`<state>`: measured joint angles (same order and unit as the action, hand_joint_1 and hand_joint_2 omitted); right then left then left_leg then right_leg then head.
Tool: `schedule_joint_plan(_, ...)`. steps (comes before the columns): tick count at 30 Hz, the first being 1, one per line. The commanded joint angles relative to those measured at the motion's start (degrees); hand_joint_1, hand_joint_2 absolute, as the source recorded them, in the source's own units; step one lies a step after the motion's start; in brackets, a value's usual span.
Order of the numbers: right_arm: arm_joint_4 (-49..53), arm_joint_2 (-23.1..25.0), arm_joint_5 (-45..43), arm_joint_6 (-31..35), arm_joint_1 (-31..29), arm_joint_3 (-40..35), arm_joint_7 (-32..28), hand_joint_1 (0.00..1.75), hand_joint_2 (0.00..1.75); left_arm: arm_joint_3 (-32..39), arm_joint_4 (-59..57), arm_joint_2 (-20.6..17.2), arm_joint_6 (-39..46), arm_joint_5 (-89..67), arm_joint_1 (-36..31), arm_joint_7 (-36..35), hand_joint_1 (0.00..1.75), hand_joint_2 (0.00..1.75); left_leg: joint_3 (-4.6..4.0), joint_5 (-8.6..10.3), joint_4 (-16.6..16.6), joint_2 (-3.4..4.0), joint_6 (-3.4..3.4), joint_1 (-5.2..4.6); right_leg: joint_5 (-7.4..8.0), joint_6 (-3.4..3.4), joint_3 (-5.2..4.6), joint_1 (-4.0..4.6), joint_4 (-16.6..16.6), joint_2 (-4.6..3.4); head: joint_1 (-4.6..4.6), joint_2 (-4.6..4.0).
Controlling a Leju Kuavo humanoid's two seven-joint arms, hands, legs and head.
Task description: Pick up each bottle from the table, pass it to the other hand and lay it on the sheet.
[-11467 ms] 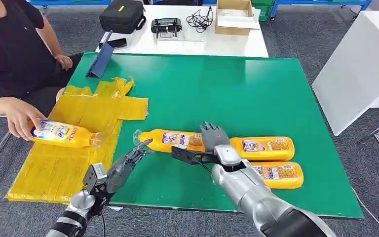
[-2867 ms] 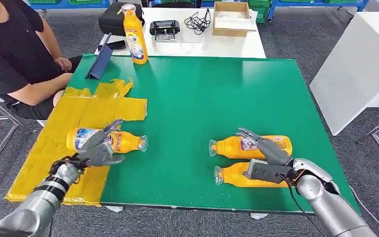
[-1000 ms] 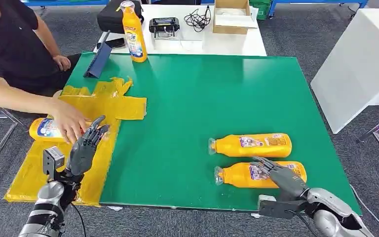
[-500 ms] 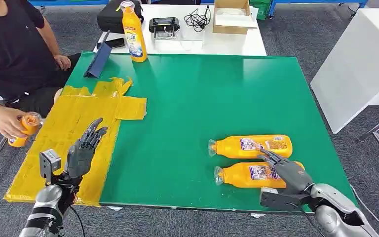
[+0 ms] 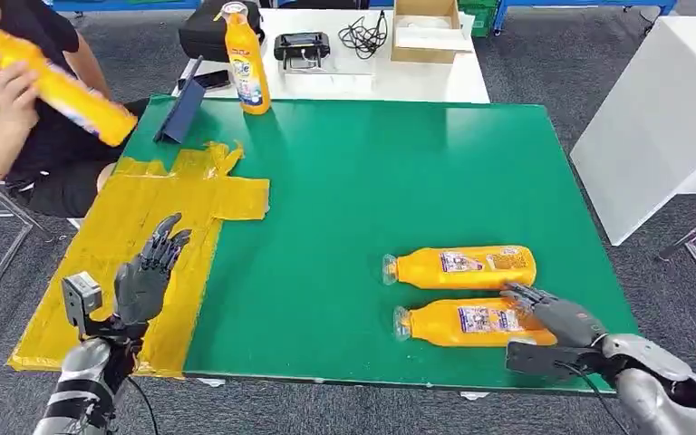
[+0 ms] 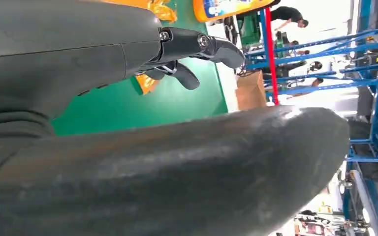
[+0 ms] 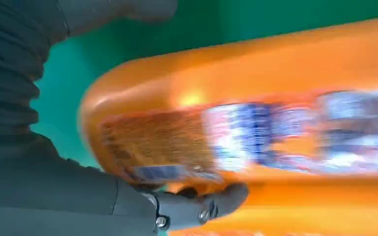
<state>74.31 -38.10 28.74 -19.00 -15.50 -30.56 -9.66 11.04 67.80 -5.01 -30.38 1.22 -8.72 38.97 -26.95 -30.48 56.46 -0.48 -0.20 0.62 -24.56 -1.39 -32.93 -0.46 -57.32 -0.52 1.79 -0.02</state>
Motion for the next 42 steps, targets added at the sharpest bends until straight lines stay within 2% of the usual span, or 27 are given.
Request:
schedule_joint_plan(1, -7.2, -9.96, -2.72, -5.77, -4.65, -15.41, 3.08, 1.75, 1.75, -2.39, -9.67, 2.04, -0.1, -0.25, -7.51, 0.68, 0.0, 0.0, 0.06, 0.06, -0.08, -0.35, 0.05, 0.02, -0.01, -0.02, 0.22, 0.03, 0.15, 0.37, 0.0, 0.0)
schedule_joint_plan(6, -6.93, -9.61, -2.82, -5.6, -5.28, -15.82, 3.29, 1.75, 1.75, -2.35, -9.34, 1.8, -0.18, -0.04, -7.08, 0.9, 0.0, 0.0, 0.18, 0.0, -0.16, -0.07, 0.05, 0.06, 0.05, 0.02, 0.28, 0.06, 0.21, 0.19, 0.0, 0.0)
schedule_joint_plan(11, -7.93, -8.87, -3.01, -5.79, -4.28, -16.22, 3.99, 1.75, 1.75, -2.5, -9.48, 1.82, -0.52, 0.1, -7.27, 1.02, 0.0, 0.0, 0.16, 0.05, -0.15, -0.2, 0.07, 0.08, 0.07, 0.02, 0.29, 0.09, 0.26, 0.27, 0.02, 0.0)
schedule_joint_plan(13, -15.24, -3.35, -0.5, -1.9, -1.6, -16.33, 4.02, 1.75, 1.75, -3.01, -11.16, 2.03, -1.08, 0.32, -8.76, 1.03, 0.0, 0.0, 0.2, 0.0, -0.1, -0.16, 0.05, 0.1, 0.03, 0.02, 0.31, 0.11, 0.21, 0.19, 0.02, 0.0)
schedule_joint_plan(15, -30.81, 7.33, 5.92, 5.24, -1.05, -16.9, 2.96, 1.75, 1.75, -3.73, -13.77, 2.52, -1.37, 0.49, -11.12, 0.91, 0.0, 0.0, 0.39, 0.04, -0.25, -0.21, 0.04, 0.25, 0.1, 0.04, 0.58, 0.27, 0.47, 0.27, 0.02, 0.0)
schedule_joint_plan(17, -42.98, 15.25, 9.35, 10.14, -2.47, -16.91, 1.85, 1.75, 1.75, -4.76, -15.63, 2.99, -0.88, 0.24, -13.02, 0.98, 0.0, 0.0, 0.62, 0.17, -0.49, -0.2, 0.04, 0.4, 0.28, 0.05, 0.9, 0.45, 0.85, 0.29, -0.02, 0.0)
schedule_joint_plan(19, -46.22, 17.53, 8.95, 11.16, -3.21, -15.65, 0.73, 1.75, 1.75, -5.63, -16.88, 3.14, -0.81, 0.22, -14.37, 1.03, 0.0, 0.0, 1.0, -0.2, -0.23, 0.33, -0.12, 0.73, 0.15, 0.04, 1.31, 0.76, 0.73, -0.29, -0.04, 0.0)
schedule_joint_plan(21, -46.54, 18.63, 6.67, 12.56, -4.17, -12.11, -1.47, 1.75, 1.75, -6.13, -16.69, 3.1, -0.27, 0.33, -14.55, 1.03, 0.0, 0.0, 1.19, -0.11, -0.48, 0.6, -0.1, 0.98, 0.59, 0.01, 1.58, 0.99, 1.36, -0.52, -0.04, 0.0)
schedule_joint_plan(23, -44.03, 20.45, 0.83, 13.72, -4.54, -5.85, -6.91, 1.75, 1.75, -6.06, -15.38, 2.69, -0.18, 0.7, -13.59, 1.03, 0.0, 0.0, 0.84, -0.09, -0.18, 1.36, -0.21, 1.37, 1.07, 0.18, 1.29, 1.41, 1.54, -1.27, -0.06, 0.0)
schedule_joint_plan(24, -41.06, 22.07, -3.02, 15.48, -3.72, -1.36, -11.98, 1.75, 1.75, -5.75, -14.37, 2.61, -0.11, 1.16, -12.81, 0.94, 0.0, 0.0, 0.39, -0.1, 0.05, 1.6, -0.13, 1.5, 1.23, 0.26, 0.93, 1.53, 1.54, -1.45, -0.11, 0.0)
schedule_joint_plan(25, -37.8, 24.4, -5.66, 16.57, -3.06, 2.28, -14.98, 1.75, 1.75, -5.32, -12.75, 2.58, -0.04, 1.64, -11.7, 0.69, 0.0, 0.0, 0.43, -0.08, 0.09, 1.92, -0.05, 1.65, 1.24, 0.32, 0.97, 1.66, 1.63, -1.7, -0.09, 0.0)
schedule_joint_plan(26, -31.83, 27.67, -7.55, 17.93, -2.11, 5.44, -17.73, 1.75, 1.75, -4.71, -10.34, 2.74, 0.0, 2.21, -10.28, -0.1, 0.0, 0.0, 0.9, -1.19, 1.03, 2.35, -0.22, 2.03, 0.07, 0.67, 0.93, 2.03, 0.95, -2.05, -0.18, 0.0)
schedule_joint_plan(27, -25.63, 30.5, -8.92, 17.69, -0.8, 8.34, -20.24, 1.75, 1.75, -4.16, -8.29, 3.1, 0.27, 2.51, -9.36, -1.1, 0.0, 0.0, 0.81, -1.26, 1.04, 2.56, 0.0, 2.05, 0.09, 0.61, 0.78, 2.04, 0.95, -2.09, -0.2, 0.0)
schedule_joint_plan(29, -11.14, 34.52, -9.1, 17.07, 1.67, 10.29, -22.13, 1.75, 1.75, -3.68, -4.82, 4.14, 2.28, 2.12, -8.41, -4.17, 0.0, 0.0, -0.03, -0.7, 0.9, 2.97, 0.04, 1.99, 1.04, 0.31, 0.25, 1.87, 1.2, -2.31, -0.28, 0.0)
schedule_joint_plan(30, -5.79, 35.64, -10.06, 15.99, 2.47, 11.36, -21.84, 1.75, 1.75, -3.82, -4.19, 4.52, 3.65, 1.55, -8.51, -5.35, 0.0, 0.0, 0.77, 0.13, 0.09, 3.15, -0.03, 1.66, 1.96, 0.08, 1.08, 1.41, 1.54, -2.38, -0.24, 0.0)
schedule_joint_plan(31, -1.65, 35.98, -10.38, 15.09, 2.66, 11.5, -21.87, 1.75, 1.75, -3.8, -4.25, 5.01, 4.83, 1.28, -8.82, -6.56, 0.0, 0.0, 0.41, 0.2, -0.1, 3.19, -0.06, 1.54, 2.16, 0.09, 0.57, 1.28, 1.63, -2.4, -0.22, 0.0)
schedule_joint_plan(32, 2.2, 36.62, -12.57, 12.67, 2.19, 12.56, -22.06, 1.75, 1.75, -4.03, -4.82, 5.46, 5.35, 1.57, -9.45, -7.29, 0.0, 0.0, 0.3, 0.63, -0.6, 3.07, -0.12, 1.29, 2.34, 0.27, 0.36, 0.99, 1.81, -2.27, -0.09, 0.0)
schedule_joint_plan(34, 4.79, 37.5, -15.53, 8.89, 0.39, 14.34, -21.42, 1.75, 1.75, -4.41, -6.37, 5.96, 5.98, 2.23, -10.3, -7.37, 0.0, 0.0, 0.02, 0.68, -0.4, 2.49, -0.06, 1.04, 1.98, 0.12, 0.11, 0.87, 1.52, -1.7, -0.07, 0.0)
schedule_joint_plan(35, 4.82, 37.59, -15.76, 8.49, -0.05, 14.57, -21.3, 1.75, 1.75, -4.42, -6.58, 5.94, 5.97, 2.36, -10.32, -7.33, 0.0, 0.0, -0.03, 0.73, -0.21, 2.03, -0.07, 1.01, 1.93, 0.05, -0.03, 0.87, 1.35, -1.29, -0.04, 0.0)
schedule_joint_plan(38, 3.56, 37.61, -15.8, 7.83, -0.35, 15.06, -21.9, 1.75, 1.75, -4.44, -6.98, 5.78, 6.01, 2.57, -10.25, -7.11, 0.0, 0.0, -0.93, 1.22, -0.29, 0.9, -0.19, 0.98, 1.93, 0.03, -0.63, 0.86, 1.33, -0.18, -0.09, 0.0)
schedule_joint_plan(42, 0.34, 39.17, -14.89, 7.44, -2.0, 14.96, -22.2, 1.75, 1.75, -4.46, -7.74, 5.87, 5.78, 3.1, -10.34, -7.08, 0.0, 0.0, -1.1, 1.22, -0.37, 1.0, -0.23, 1.01, 2.0, 0.02, -0.72, 0.88, 1.39, -0.26, -0.11, 0.0)
